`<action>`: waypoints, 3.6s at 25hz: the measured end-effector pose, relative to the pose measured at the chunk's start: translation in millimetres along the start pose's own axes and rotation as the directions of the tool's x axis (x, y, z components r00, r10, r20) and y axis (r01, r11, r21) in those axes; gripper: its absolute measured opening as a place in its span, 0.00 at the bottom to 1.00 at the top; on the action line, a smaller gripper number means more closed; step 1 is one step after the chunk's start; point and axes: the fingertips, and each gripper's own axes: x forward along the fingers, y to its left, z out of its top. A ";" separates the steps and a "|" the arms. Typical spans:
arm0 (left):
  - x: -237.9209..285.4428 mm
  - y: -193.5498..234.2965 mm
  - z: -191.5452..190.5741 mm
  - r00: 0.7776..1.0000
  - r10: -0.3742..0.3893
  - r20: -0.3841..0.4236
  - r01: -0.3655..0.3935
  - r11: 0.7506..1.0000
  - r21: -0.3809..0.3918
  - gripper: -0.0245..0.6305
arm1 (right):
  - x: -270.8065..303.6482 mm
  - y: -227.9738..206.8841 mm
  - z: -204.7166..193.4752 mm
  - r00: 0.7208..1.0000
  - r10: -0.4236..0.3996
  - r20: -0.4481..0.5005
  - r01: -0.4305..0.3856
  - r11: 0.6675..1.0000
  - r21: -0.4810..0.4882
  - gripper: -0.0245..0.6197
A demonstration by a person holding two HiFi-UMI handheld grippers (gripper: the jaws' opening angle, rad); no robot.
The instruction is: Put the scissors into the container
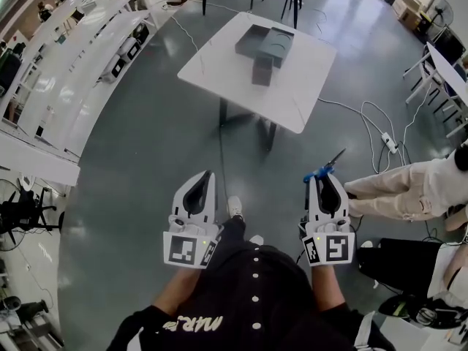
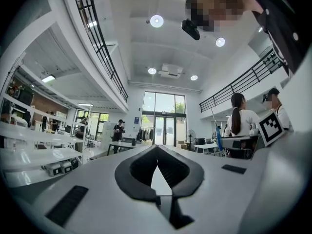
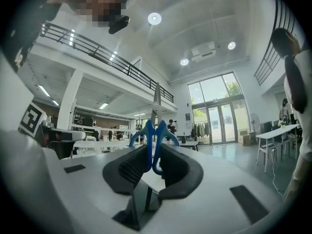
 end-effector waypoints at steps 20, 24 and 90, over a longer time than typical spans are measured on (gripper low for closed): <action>115.0 63.0 -0.2 0.999 -0.035 0.014 0.035 0.999 -0.039 0.08 | 114.9 -30.8 -0.5 0.999 -0.037 -0.009 0.037 0.999 -0.023 0.18; 129.6 77.1 2.2 0.999 -0.044 0.016 0.045 0.998 -0.037 0.08 | 134.4 -29.1 -0.3 0.999 -0.043 -0.007 0.043 0.999 -0.022 0.18; 403.7 209.4 -14.8 0.998 -0.047 -0.031 0.047 0.999 0.001 0.08 | 430.8 -120.0 -32.4 0.998 -0.054 -0.014 0.054 0.998 0.020 0.18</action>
